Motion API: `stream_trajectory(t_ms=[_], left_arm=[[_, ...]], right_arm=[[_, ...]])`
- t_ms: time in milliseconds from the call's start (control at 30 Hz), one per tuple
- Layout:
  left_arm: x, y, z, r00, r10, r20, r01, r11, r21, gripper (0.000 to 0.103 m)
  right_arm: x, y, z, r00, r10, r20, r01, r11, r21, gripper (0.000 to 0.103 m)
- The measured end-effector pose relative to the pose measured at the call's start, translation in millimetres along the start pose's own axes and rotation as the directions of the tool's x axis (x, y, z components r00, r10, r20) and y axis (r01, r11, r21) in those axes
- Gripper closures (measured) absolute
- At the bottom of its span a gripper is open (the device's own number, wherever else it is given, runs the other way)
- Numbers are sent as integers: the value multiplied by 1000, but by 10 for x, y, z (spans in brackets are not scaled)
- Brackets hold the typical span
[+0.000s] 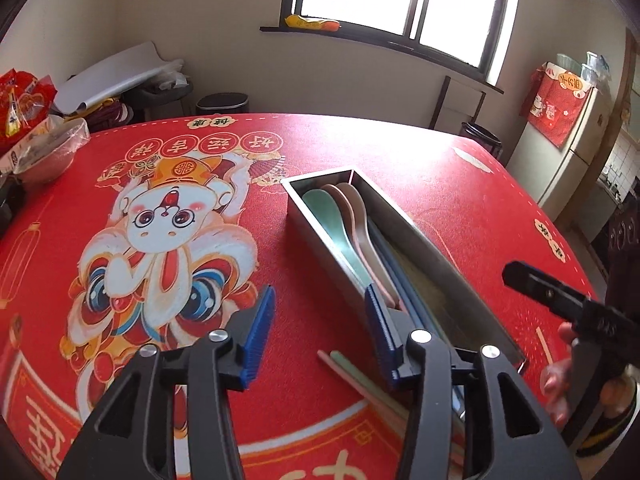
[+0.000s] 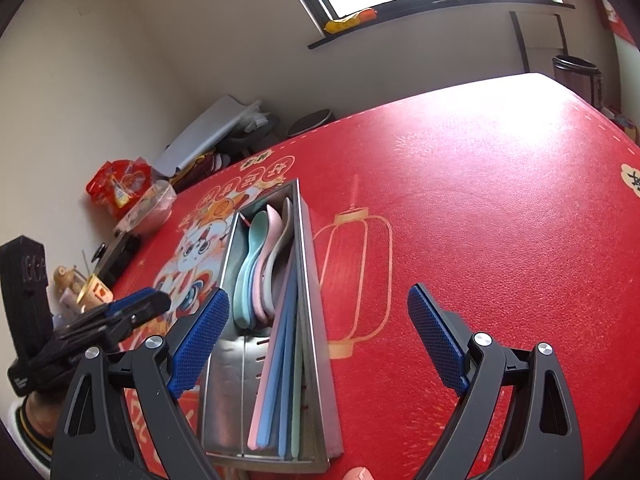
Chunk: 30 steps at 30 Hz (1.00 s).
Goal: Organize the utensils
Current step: 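Grasp the pink and green chopsticks on the cloth with the right tool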
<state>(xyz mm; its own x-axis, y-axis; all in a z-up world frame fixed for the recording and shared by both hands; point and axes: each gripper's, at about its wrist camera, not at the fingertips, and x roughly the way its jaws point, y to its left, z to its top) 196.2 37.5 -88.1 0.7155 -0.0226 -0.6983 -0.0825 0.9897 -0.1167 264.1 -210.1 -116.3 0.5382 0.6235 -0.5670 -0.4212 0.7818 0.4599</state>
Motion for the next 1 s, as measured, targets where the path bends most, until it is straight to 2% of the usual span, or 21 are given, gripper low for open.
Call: stream_trajectory(t_ms=[100, 200, 300, 533, 633, 700, 767, 900, 967, 1000], left_arm=[[-175, 113, -196, 1000, 0, 5, 0, 1000, 22, 33], [-336, 221, -375, 1000, 9, 12, -10, 999, 53, 22], [-464, 306, -539, 1000, 11, 12, -12, 996, 89, 18], [-646, 441, -786, 999, -31, 5, 31, 992, 126, 18], [-680, 463, -828, 999, -54, 5, 53, 990, 130, 18], [-687, 490, -849, 998, -65, 6, 64, 989, 130, 18], [-689, 527, -872, 997, -73, 6, 72, 989, 128, 18], [-702, 594, -911, 996, -90, 5, 89, 988, 122, 15], [-715, 627, -922, 996, -93, 6, 91, 988, 123, 12], [-722, 643, -927, 995, -96, 7, 94, 988, 123, 10]], right_arm=[[-43, 90, -19, 1000, 7, 30, -6, 999, -41, 15], [-88, 190, -43, 1000, -20, 13, 21, 997, -74, 15], [-230, 282, -144, 1000, -22, 11, 23, 992, -120, 15], [-537, 407, -440, 997, -21, -69, 9, 985, -175, 16], [-603, 506, -572, 993, -46, -110, 21, 977, -214, 30], [-618, 557, -663, 988, -54, -144, 20, 974, -228, 31], [-599, 628, -764, 981, -69, -182, 21, 967, -254, 41], [-476, 748, -959, 959, -107, -262, 23, 953, -304, 53], [-395, 795, -1033, 947, -144, -289, 44, 943, -329, 64], [-359, 812, -1064, 941, -154, -302, 46, 941, -336, 66]])
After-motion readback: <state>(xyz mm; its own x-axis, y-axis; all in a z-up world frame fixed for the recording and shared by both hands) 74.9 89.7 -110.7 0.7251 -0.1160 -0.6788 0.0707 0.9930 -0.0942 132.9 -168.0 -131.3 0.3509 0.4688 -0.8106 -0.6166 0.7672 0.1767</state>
